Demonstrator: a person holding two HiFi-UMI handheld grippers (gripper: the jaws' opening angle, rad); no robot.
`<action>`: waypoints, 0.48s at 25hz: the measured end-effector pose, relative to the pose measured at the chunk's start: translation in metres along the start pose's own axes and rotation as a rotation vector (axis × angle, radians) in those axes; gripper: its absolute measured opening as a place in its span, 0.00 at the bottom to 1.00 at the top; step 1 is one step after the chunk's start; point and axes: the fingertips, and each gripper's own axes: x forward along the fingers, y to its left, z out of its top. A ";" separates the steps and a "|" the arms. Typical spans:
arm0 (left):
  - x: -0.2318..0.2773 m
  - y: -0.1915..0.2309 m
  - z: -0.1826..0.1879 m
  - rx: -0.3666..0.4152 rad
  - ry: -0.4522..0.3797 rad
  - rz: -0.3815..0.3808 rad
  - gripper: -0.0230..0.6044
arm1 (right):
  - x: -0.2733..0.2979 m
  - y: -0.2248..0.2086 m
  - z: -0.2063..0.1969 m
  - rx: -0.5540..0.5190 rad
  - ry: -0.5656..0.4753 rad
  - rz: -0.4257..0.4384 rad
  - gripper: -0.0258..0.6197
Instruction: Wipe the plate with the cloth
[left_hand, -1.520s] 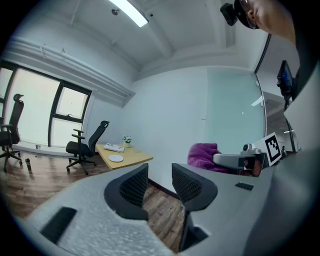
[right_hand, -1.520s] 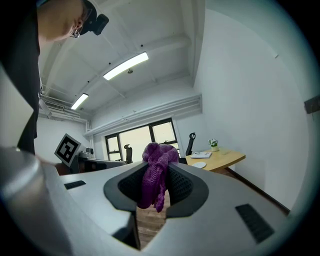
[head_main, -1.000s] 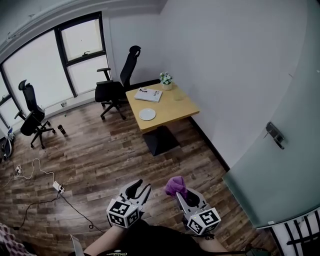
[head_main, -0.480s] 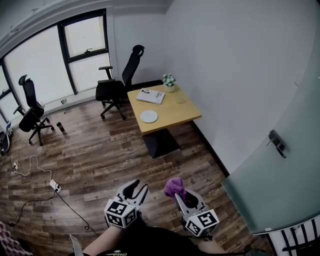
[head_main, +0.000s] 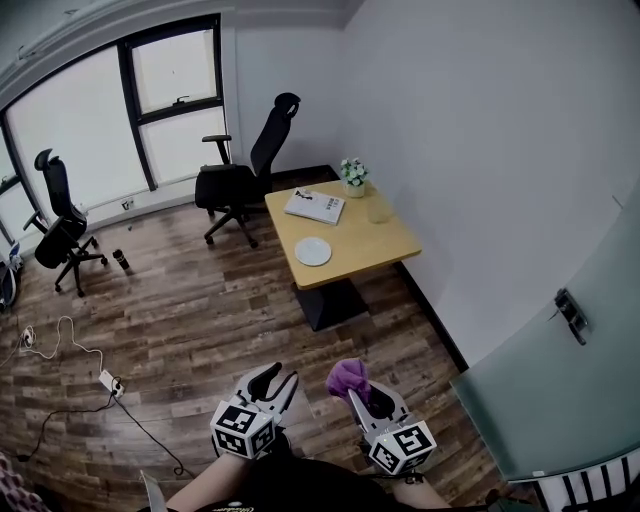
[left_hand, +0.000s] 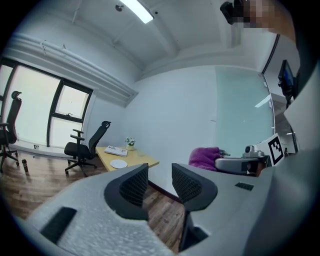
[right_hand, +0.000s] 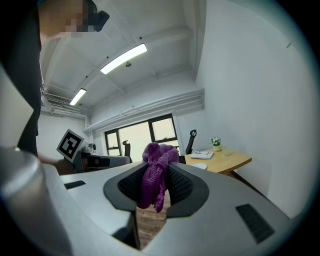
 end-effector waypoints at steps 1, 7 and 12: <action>0.004 0.011 0.004 -0.001 0.000 -0.003 0.28 | 0.013 0.001 0.003 -0.001 0.000 0.001 0.18; 0.019 0.088 0.024 -0.017 -0.001 -0.020 0.28 | 0.094 0.006 0.014 0.008 0.007 -0.019 0.18; 0.028 0.146 0.029 -0.004 0.014 -0.031 0.28 | 0.146 0.006 0.022 0.006 0.004 -0.058 0.18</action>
